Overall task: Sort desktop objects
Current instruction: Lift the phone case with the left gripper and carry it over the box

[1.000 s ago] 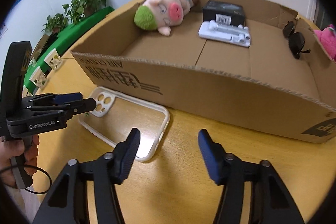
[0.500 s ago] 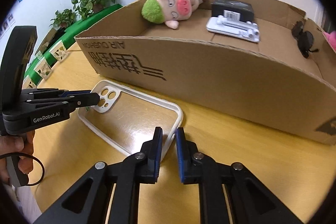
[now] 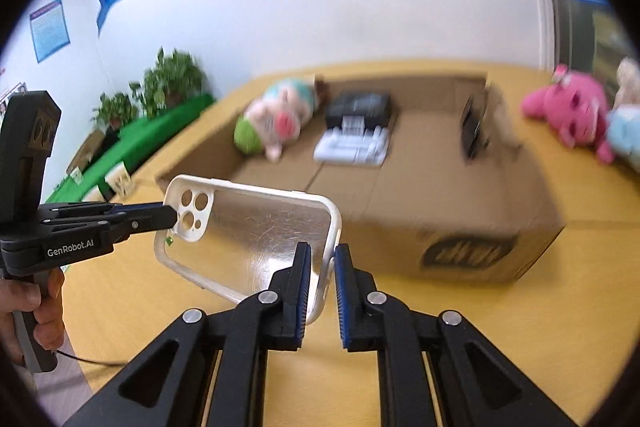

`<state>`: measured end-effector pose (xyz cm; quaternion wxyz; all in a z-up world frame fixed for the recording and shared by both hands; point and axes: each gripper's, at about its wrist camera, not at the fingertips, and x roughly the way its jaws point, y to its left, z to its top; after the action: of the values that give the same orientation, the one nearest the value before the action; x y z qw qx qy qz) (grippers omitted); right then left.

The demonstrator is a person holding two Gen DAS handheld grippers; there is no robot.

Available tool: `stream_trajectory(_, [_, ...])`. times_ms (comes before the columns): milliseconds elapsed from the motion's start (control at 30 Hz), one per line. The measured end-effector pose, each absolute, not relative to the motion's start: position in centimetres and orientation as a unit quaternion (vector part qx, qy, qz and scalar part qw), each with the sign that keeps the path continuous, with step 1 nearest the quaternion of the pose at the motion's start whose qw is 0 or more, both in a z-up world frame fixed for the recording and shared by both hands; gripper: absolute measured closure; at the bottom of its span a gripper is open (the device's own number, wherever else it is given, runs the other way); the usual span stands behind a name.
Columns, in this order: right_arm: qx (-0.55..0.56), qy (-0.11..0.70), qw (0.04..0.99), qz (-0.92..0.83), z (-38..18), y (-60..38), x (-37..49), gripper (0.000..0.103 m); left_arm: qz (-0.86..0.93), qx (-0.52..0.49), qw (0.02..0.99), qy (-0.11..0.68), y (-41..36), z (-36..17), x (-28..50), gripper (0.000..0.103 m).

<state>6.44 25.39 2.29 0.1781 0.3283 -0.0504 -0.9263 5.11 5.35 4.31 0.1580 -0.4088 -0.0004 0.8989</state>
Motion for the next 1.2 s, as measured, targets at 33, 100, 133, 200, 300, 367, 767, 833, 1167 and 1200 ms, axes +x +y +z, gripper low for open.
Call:
stream_trajectory(33, [0.32, -0.05, 0.179, -0.929, 3.0, 25.9, 6.2, 0.091, 0.901, -0.403, 0.161, -0.003, 5.7, 5.1, 5.0, 0.094])
stream_trajectory(100, [0.3, -0.047, 0.176, -0.937, 4.9, 27.1, 5.7, 0.091, 0.905, -0.387, 0.173, -0.008, 6.4, 6.8, 4.8, 0.094])
stream_trajectory(133, [0.29, -0.045, 0.172, -0.94, 5.7, 27.5, 5.5, 0.091, 0.909, -0.375, 0.181, -0.008, 6.8, 7.9, 4.6, 0.094])
stream_trajectory(200, [0.272, -0.039, 0.165, -0.947, 7.4, 28.1, 5.0, 0.091, 0.916, -0.353, 0.189, -0.002, 7.4, 9.6, 4.1, 0.094])
stream_trajectory(300, [0.254, -0.035, 0.155, -0.954, 9.5, 28.2, 3.9, 0.091, 0.924, -0.326, 0.2, -0.003, 7.3, 11.8, 2.8, 0.094])
stream_trajectory(367, [0.25, -0.038, 0.154, -0.955, 10.3, 27.9, 3.1, 0.091, 0.927, -0.316, 0.203, -0.008, 6.6, 12.9, 1.9, 0.094])
stream_trajectory(767, [0.304, -0.037, 0.179, -0.935, 9.9, 20.3, -5.6, 0.091, 0.929, -0.325, 0.179, 0.014, -0.6, 13.6, -5.3, 0.094])
stream_trajectory(833, [0.335, -0.034, 0.189, -0.922, 8.7, 18.7, -7.7, 0.091, 0.925, -0.337, 0.173, 0.019, -1.4, 12.9, -6.9, 0.094])
stream_trajectory(1167, [0.478, -0.038, 0.219, -0.85, 1.6, 15.0, -14.2, 0.092, 0.89, -0.436, 0.128, 0.04, -3.2, 5.5, -13.2, 0.094])
stream_trajectory(1200, [0.49, -0.037, 0.221, -0.843, 1.0, 15.0, -14.5, 0.092, 0.884, -0.448, 0.125, 0.041, -3.3, 4.6, -13.5, 0.094])
